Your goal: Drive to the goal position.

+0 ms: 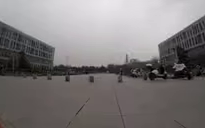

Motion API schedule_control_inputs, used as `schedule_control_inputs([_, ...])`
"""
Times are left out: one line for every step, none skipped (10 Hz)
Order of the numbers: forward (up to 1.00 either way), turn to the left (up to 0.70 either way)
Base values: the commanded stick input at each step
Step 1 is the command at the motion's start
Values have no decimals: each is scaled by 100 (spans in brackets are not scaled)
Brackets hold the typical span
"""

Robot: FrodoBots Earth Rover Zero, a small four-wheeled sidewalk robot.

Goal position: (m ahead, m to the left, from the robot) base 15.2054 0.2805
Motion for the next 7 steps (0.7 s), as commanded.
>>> schedule_control_inputs([70,0])
schedule_control_inputs([70,0])
schedule_control_inputs([70,0])
schedule_control_inputs([70,0])
schedule_control_inputs([70,0])
schedule_control_inputs([70,0])
schedule_control_inputs([70,0])
